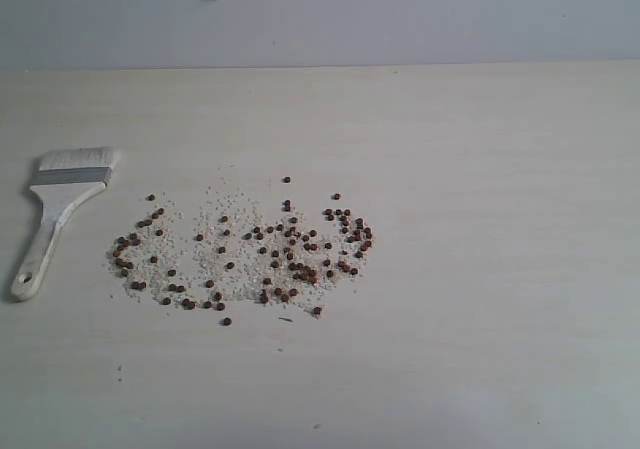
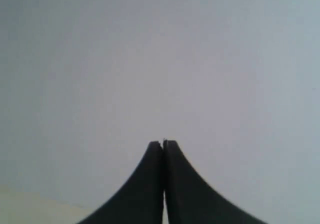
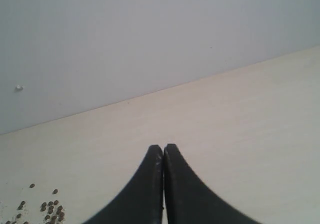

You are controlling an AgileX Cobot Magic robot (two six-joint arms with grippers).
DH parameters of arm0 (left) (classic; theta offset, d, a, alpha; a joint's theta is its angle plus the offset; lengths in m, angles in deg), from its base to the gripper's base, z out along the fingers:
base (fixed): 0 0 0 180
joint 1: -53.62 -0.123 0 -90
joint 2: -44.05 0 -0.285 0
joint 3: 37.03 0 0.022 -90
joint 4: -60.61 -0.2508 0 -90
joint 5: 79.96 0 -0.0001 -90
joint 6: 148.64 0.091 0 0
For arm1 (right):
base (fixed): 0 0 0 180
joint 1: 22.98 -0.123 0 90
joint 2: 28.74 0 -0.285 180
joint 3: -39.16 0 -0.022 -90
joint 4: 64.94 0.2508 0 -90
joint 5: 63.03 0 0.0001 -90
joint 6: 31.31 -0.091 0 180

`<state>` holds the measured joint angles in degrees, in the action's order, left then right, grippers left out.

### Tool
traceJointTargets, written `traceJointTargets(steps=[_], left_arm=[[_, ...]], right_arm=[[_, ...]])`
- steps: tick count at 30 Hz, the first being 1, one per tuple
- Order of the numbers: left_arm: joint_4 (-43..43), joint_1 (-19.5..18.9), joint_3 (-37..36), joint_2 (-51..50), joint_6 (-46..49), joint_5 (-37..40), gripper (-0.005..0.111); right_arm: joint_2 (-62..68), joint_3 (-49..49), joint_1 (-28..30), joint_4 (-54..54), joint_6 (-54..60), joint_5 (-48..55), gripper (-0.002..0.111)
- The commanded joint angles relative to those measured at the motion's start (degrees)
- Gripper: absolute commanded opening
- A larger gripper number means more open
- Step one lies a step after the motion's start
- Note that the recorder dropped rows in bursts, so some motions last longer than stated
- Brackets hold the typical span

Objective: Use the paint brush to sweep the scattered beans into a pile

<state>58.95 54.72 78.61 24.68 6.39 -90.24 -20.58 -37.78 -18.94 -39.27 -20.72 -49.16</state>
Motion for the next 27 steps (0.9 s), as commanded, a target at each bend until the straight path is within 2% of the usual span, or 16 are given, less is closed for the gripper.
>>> traceJointTargets(steps=[1,4,8,11,13,16,22,23,24,25,26,27], left_arm=[[2.87,-3.71,15.64,-18.92,8.71,15.42,0.000],[1.66,-6.58,29.34,-35.67,9.07,36.28,0.000],[0.36,-6.71,44.88,-59.89,17.89,65.57,0.000],[0.73,-5.07,50.77,-72.71,21.71,76.60,0.000],[0.73,-3.27,51.05,-78.82,23.20,76.88,0.000],[0.73,-0.44,50.46,-84.22,23.55,72.36,0.000],[0.73,1.70,50.46,-88.31,23.32,67.24,0.002],[0.73,1.79,50.46,-88.70,23.53,66.99,0.005],[0.73,1.79,50.46,-89.76,23.53,65.33,0.017],[0.73,1.79,50.46,-90.31,23.53,64.14,0.024],[0.73,1.79,50.46,-91.36,23.66,61.06,0.045],[0.73,1.79,50.33,-91.65,23.66,59.95,0.055]], right_arm=[[-0.37,-0.28,-0.03,-0.06,0.06,-0.20,0.000],[-0.37,-0.28,-0.03,-0.06,0.06,-0.20,0.000],[-0.37,-0.28,-0.03,-0.06,0.06,-0.20,0.000],[-0.37,-0.28,-0.03,-0.06,0.06,-0.20,0.000],[-0.37,-0.28,-0.03,-0.06,0.06,-0.20,0.000],[-0.37,-0.28,-0.03,-0.06,0.06,-0.20,0.000],[-0.37,-0.28,-0.03,-0.06,0.06,-0.20,0.000],[-0.37,-0.28,-0.03,-0.06,0.06,-0.20,0.000],[-0.37,-0.28,-0.03,-0.06,0.06,-0.20,0.000],[-0.37,-0.28,-0.03,-0.06,0.06,-0.20,0.000],[-0.37,-0.28,-0.03,-0.06,0.06,-0.61,0.000],[-0.37,-0.28,-0.03,-0.06,0.06,-0.68,0.000]])
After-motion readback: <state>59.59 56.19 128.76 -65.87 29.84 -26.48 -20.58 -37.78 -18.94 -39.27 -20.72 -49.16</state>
